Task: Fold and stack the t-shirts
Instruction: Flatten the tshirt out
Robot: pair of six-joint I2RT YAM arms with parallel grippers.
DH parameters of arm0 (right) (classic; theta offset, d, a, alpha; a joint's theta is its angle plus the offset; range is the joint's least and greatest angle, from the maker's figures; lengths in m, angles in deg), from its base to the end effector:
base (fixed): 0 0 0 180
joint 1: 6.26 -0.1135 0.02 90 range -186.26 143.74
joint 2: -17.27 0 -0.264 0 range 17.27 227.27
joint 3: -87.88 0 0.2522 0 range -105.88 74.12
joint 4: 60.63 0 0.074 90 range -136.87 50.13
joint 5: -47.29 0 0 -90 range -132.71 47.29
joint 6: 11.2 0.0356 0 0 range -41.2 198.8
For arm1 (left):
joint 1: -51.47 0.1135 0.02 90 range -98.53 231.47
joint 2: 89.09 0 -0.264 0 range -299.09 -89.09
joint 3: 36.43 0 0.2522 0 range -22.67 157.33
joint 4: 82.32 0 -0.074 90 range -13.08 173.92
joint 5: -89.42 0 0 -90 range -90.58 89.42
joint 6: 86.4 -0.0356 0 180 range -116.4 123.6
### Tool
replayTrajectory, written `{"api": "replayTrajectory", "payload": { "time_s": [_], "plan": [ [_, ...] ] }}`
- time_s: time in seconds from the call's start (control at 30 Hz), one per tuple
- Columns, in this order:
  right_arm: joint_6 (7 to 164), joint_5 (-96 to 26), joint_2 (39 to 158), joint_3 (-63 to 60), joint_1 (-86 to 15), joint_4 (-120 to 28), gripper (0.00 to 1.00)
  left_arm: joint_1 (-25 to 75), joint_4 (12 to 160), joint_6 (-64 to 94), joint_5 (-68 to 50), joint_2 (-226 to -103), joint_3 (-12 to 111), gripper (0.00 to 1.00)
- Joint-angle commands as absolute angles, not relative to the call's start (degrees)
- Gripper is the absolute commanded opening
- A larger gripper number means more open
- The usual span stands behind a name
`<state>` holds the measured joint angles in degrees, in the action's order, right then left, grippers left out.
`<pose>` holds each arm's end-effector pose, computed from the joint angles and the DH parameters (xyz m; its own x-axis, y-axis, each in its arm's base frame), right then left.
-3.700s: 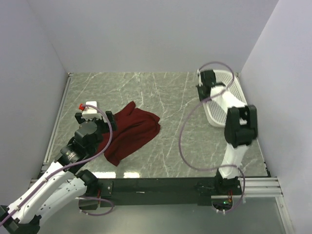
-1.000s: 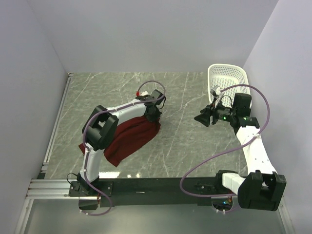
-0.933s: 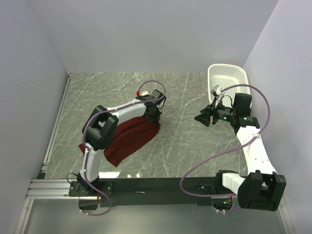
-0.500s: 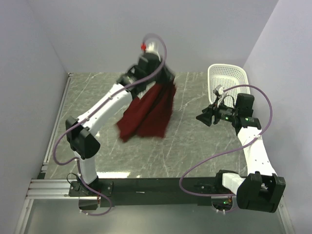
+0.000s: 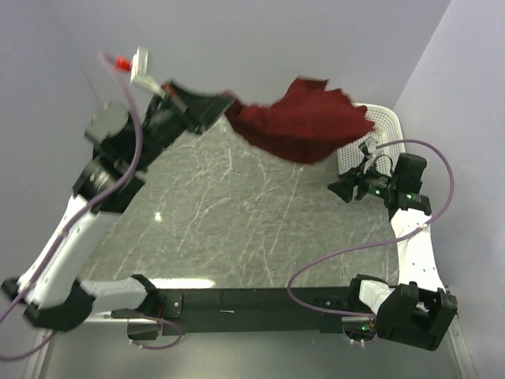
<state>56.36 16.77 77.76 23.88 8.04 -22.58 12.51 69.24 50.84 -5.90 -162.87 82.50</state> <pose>0.2184 -0.0240 0.3065 -0.2932 -0.1253 -0.9478 -0.7293 0.6703 0.1370 0.1760 -0.1465 0.5773 -0.3586 -0.6502 -0.6698 0.6361 0.3550 -0.6851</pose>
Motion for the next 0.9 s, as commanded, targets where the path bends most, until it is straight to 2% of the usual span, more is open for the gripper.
{"api": "replayTrajectory", "payload": {
  "time_s": [0.0, 0.07, 0.1, 0.2, 0.3, 0.37, 0.5, 0.57, 0.63, 0.73, 0.87],
  "plan": [
    [54.72, 18.02, 75.72, 22.36, 9.47, -22.44, 0.64, 14.46, 69.15, 48.95, -7.5, -154.24, 61.72, 0.0],
    [53.05, 18.54, 75.02, 21.74, 9.82, -20.43, 0.64, 15.17, 70.55, 47.98, -10.06, -149.85, 50.34, 0.0],
    [52.18, 18.9, 74.75, 21.48, 9.73, -19.72, 0.64, 15.17, 71.86, 47.98, -12.6, -146.34, 38.53, 0.0],
    [48.31, 20.48, 73.79, 20.6, 9.73, -16.73, 0.64, 15.26, 72.58, 49.38, -13.85, -143.77, 20.48, 0.01],
    [48.39, 20.74, 73.61, 20.51, 9.56, -16.37, 0.64, 15.35, 71.09, 51.84, -13.16, -141.58, 9.54, 0.01],
    [47.52, 21.18, 74.74, 20.42, 8.95, -14.98, 0.65, 15.35, 65.59, 52.29, -7.37, -138.94, 8.27, 0.05],
    [41.11, 17.77, 78.96, 18.58, 0.88, -8.3, 0.65, 15.35, 58.7, 52.29, 3.36, -130.86, 11.51, 0.66],
    [38.46, 11.63, 80.63, 18.66, -8.87, -7.84, 0.65, 15.43, 57.56, 51.41, 5.12, -130.31, 12.83, 0.71],
    [35.4, 8.28, 81.69, 20.23, -16.42, -8.63, 0.65, 15.52, 57.02, 51.15, 5.04, -131.1, 14.07, 0.72],
    [27.86, 5.38, 83.01, 22.78, -21.8, -8.72, 0.65, 15.52, 56.14, 52.02, 4.08, -132.77, 13.63, 0.72],
    [24.75, -8.13, 84.68, 27.79, -31.38, -15.73, 0.65, 15.52, 57.72, 55.09, 1.45, -129.54, 8.72, 0.72]
  ]
}}
